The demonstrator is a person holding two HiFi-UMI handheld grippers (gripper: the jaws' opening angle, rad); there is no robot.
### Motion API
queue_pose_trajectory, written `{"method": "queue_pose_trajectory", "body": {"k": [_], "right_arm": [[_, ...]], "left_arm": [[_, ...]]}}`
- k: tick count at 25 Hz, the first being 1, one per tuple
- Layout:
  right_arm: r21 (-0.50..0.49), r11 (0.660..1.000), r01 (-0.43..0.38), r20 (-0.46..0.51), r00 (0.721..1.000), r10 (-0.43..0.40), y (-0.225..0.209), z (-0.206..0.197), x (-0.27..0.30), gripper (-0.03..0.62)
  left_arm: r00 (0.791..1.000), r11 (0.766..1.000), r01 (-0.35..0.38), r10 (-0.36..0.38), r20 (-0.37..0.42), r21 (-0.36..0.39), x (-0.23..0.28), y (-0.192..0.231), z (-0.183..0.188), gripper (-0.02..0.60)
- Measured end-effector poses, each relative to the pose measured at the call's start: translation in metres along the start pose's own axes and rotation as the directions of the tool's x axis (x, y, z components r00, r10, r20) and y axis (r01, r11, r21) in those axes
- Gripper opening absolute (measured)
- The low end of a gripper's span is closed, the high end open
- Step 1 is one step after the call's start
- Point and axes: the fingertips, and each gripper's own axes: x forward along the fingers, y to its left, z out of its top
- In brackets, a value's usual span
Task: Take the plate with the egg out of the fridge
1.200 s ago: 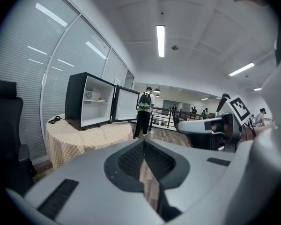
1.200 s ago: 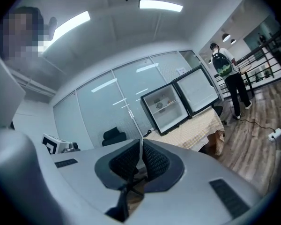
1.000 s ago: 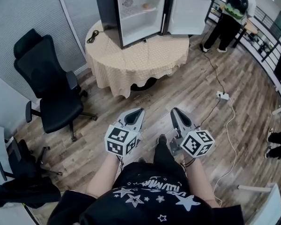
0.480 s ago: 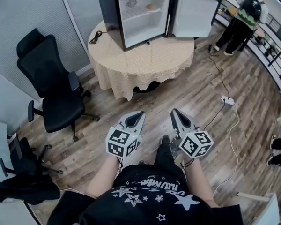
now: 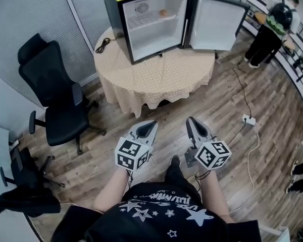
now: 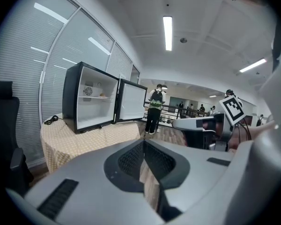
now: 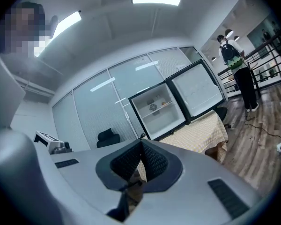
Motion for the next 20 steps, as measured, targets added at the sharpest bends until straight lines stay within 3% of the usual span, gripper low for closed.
{"method": "queue_pose_trajectory", "body": {"k": [12, 20], "right_arm": [[0.040, 0.997, -0.059, -0.017, 0.998, 0.060, -0.070, 0.044, 0.045, 0.028], [0.022, 0.990, -0.139, -0.085, 0.986, 0.141, -0.106, 0.059, 0.066, 0.028]], "left_arm": [[0.998, 0.998, -0.068, 0.068, -0.010, 0.005, 0.078, 0.013, 0.038, 0.008], [0.990, 0.990, -0.138, 0.138, 0.011, 0.001, 0.114, 0.014, 0.058, 0.008]]}}
